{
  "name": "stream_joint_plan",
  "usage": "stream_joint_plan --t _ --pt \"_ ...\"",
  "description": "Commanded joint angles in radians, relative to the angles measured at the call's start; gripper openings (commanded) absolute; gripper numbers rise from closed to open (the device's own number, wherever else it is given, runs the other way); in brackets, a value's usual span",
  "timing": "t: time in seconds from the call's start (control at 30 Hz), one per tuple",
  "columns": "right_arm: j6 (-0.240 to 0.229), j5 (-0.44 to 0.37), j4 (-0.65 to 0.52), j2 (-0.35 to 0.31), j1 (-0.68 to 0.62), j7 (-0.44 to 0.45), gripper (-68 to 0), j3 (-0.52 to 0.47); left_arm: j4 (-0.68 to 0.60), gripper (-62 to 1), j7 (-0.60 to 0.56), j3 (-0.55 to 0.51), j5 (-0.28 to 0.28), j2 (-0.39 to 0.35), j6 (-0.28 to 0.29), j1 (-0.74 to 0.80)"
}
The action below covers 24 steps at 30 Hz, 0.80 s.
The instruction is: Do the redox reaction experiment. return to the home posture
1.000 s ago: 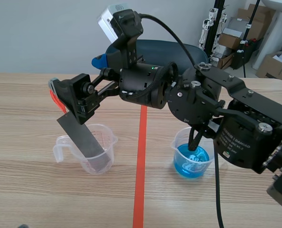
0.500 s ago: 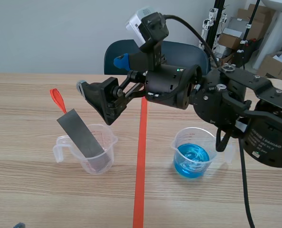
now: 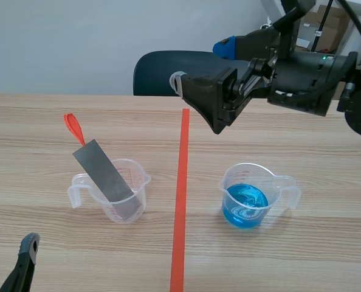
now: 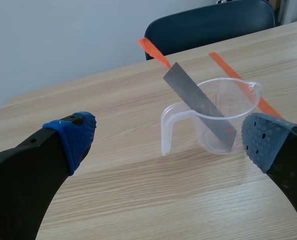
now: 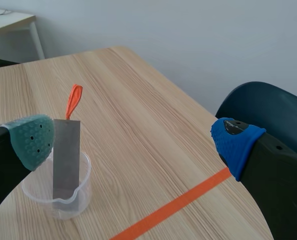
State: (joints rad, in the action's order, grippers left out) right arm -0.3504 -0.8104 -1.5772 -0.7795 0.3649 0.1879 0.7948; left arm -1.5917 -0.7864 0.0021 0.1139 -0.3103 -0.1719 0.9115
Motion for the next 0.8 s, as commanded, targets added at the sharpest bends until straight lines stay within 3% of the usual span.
stream_joint_plan --t 0.0,0.2,0.27,0.37,0.6,0.77 --pt "0.017 -0.020 -0.024 -0.051 0.011 0.027 0.4 -0.011 -0.074 0.6 0.040 -0.003 0.002 0.005 0.000 0.024" --pt "0.023 -0.085 -0.045 -0.216 -0.028 0.059 0.4 -0.035 -0.300 0.6 0.287 -0.003 -0.022 0.004 0.003 0.046" --pt "0.023 -0.084 -0.045 -0.253 -0.074 0.075 0.4 -0.073 -0.348 0.6 0.336 -0.003 -0.055 -0.010 0.009 0.041" --pt "0.024 -0.079 -0.045 -0.291 -0.158 0.082 0.4 -0.155 -0.392 0.6 0.383 -0.003 -0.058 -0.044 0.029 0.032" --pt "0.029 0.029 -0.045 -0.276 -0.377 0.072 0.4 -0.433 -0.415 0.6 0.418 -0.002 -0.045 -0.175 0.054 0.032" --pt "0.029 0.119 -0.045 -0.214 -0.484 0.069 0.4 -0.605 -0.428 0.6 0.450 -0.002 0.041 -0.280 0.040 0.032"
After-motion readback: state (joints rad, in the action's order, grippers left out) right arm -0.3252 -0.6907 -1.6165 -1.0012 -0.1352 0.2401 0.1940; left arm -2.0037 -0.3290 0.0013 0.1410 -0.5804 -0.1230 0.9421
